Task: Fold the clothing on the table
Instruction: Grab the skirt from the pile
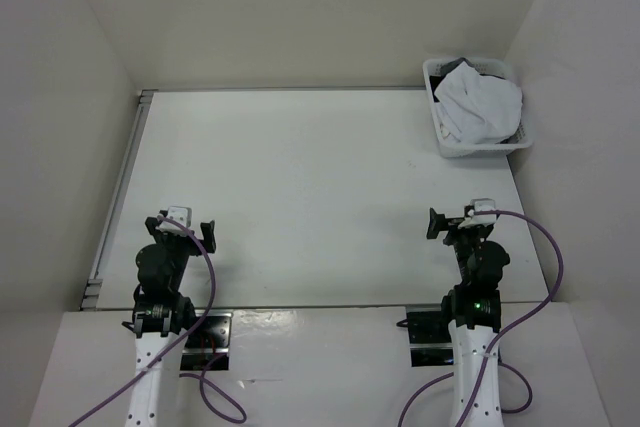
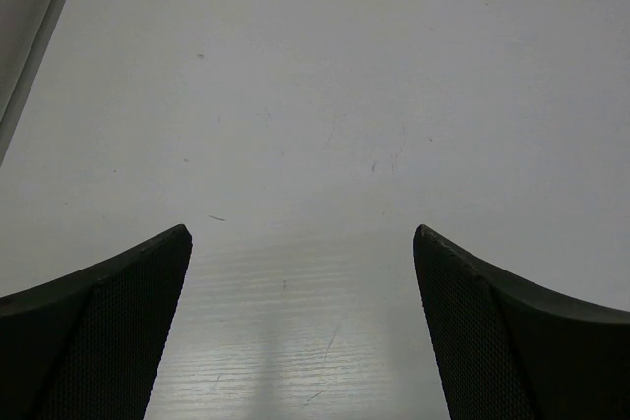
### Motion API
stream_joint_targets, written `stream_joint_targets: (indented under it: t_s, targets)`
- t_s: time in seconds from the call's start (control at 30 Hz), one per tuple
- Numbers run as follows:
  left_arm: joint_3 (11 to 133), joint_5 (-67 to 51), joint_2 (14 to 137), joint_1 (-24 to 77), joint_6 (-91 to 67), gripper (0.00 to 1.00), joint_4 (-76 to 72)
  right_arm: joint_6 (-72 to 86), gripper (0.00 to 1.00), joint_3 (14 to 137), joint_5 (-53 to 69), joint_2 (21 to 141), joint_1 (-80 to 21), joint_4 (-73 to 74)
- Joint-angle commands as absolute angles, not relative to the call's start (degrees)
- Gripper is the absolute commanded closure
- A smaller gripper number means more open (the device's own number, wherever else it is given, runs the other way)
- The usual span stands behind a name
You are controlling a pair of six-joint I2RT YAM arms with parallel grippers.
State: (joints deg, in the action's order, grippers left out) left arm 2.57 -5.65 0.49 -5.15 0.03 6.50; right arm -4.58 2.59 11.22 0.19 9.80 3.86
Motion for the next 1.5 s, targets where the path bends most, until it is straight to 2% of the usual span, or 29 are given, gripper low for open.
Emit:
stream_joint_targets:
  t_s: [0.0,0.33,0.37,0.43,0.6,0.67,0.83,0.93,1.1,1.33,1.43,1.47]
  targets:
    - [0.1,-5.7,-7.4,-5.0,0.9,0.01,5.5,-5.2,0.02,-0.2,11.3,-4.5,10.1,3.1]
    - [1.2,-7.8,-7.4,-5.0,2.0,0.01,5.0,-6.5,0.02,0.5,13.1,-4.5,10.1,3.1]
    - [4.5,-8.3,-7.4,-5.0,-0.7,0.01,4.1,-7.9,0.02,3.6,18.1,-4.5,10.1,2.5]
    - [8.7,-6.8,-7.4,-5.0,-5.4,0.01,2.2,-2.1,0.02,7.9,13.6,-4.5,10.1,1.1]
    - [16.9,-5.4,-2.6,-5.0,-2.1,0.01,-5.9,-4.2,0.02,18.0,7.5,-3.0,10.1,0.5]
    - [22.0,-4.0,7.7,-5.0,1.7,0.01,-8.4,-6.1,0.02,20.6,5.8,-0.4,10.1,-0.4]
    - [46.2,2.5,39.3,-5.0,9.8,0.01,-4.1,-6.9,0.02,31.8,5.0,17.5,10.1,-3.1]
    - [51.3,9.6,50.6,-5.0,14.0,0.01,-4.2,-7.8,0.02,36.3,6.4,26.7,11.2,-6.5]
    - [58.7,16.8,61.7,-5.0,15.3,0.01,-5.4,-11.9,0.02,42.3,6.7,39.2,13.5,-7.1]
    - [61.8,22.7,71.3,-5.0,15.2,0.01,-4.7,-10.6,0.02,54.9,5.0,56.7,16.8,2.8]
    - [70.5,29.4,79.5,-5.0,12.2,0.01,1.6,-8.8,0.02,60.1,4.3,63.1,17.4,8.3]
    - [74.6,31.2,82.8,-5.8,10.7,0.01,9.5,-8.3,0.02,64.0,3.7,66.8,17.4,10.3]
